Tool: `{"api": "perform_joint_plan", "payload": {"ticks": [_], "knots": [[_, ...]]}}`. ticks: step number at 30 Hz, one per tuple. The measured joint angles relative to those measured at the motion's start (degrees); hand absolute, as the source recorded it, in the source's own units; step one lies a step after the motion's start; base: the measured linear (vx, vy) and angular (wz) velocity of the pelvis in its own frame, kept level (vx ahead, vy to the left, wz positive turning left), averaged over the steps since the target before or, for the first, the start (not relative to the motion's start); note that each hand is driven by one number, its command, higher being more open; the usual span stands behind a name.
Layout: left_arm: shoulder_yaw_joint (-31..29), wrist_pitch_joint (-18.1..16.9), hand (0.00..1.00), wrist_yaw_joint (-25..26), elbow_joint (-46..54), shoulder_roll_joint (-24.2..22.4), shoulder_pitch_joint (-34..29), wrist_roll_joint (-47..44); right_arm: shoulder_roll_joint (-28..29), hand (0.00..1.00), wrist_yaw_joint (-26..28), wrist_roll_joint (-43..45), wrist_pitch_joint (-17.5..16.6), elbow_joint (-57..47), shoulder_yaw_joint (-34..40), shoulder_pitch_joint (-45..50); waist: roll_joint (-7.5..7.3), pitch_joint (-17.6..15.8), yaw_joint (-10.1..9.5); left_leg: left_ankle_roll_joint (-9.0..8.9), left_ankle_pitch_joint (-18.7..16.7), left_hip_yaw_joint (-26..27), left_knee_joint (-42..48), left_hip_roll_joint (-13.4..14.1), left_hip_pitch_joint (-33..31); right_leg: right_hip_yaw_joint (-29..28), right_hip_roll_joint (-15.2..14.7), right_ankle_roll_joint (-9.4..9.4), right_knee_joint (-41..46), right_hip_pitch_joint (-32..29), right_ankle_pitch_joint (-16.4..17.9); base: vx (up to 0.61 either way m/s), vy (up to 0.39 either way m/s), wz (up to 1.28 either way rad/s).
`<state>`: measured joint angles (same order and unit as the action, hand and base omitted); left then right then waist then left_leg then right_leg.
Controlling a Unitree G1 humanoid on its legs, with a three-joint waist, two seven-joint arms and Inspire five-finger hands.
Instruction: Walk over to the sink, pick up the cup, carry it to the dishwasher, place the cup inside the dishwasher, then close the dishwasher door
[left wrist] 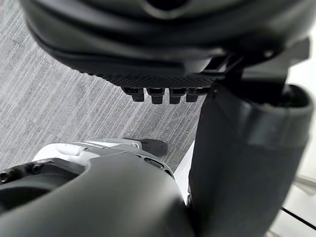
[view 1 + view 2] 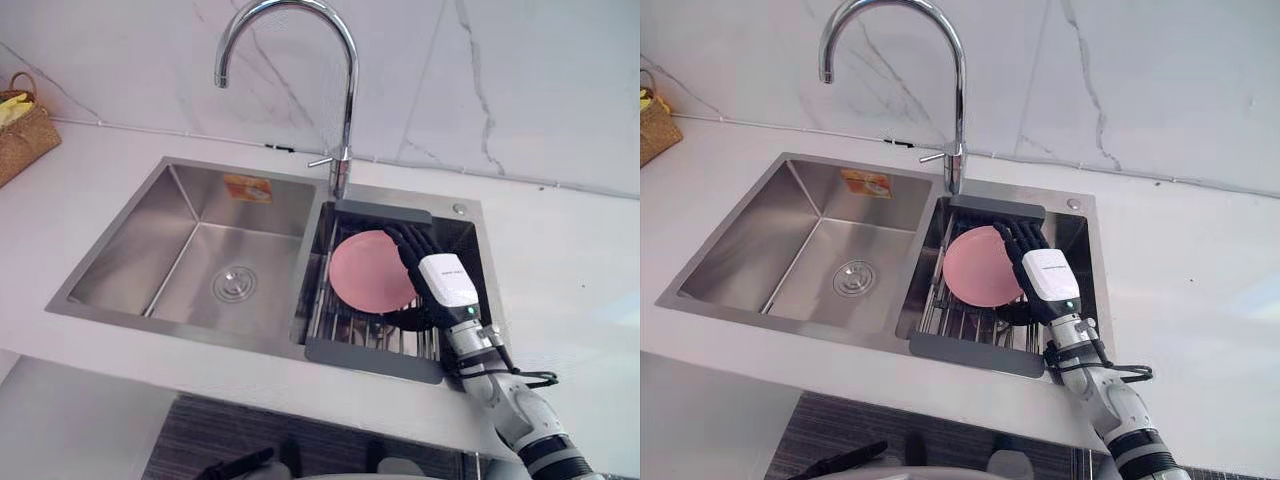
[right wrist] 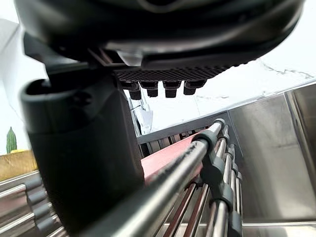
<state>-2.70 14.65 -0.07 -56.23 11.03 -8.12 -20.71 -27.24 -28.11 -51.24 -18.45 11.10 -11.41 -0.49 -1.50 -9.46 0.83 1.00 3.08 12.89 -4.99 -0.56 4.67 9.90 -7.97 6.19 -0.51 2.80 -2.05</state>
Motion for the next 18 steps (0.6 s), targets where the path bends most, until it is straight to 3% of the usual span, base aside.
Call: {"api": "perform_joint_plan", "payload": {"ticks": [18], "knots": [[0.82, -0.21, 1.0, -0.2, 0.22, 0.0, 0.21, 0.49, 0.78, 1.0, -4.47, -2.8, -1.38, 0.72, 2.73, 1.18, 0.55, -0.05, -0.88, -0.03, 0.13, -1.09, -0.01, -0.11, 0.01, 1.06, -0.12, -0.02, 0.0, 0.63, 0.02, 0.0, -0.002, 0.02]]}}
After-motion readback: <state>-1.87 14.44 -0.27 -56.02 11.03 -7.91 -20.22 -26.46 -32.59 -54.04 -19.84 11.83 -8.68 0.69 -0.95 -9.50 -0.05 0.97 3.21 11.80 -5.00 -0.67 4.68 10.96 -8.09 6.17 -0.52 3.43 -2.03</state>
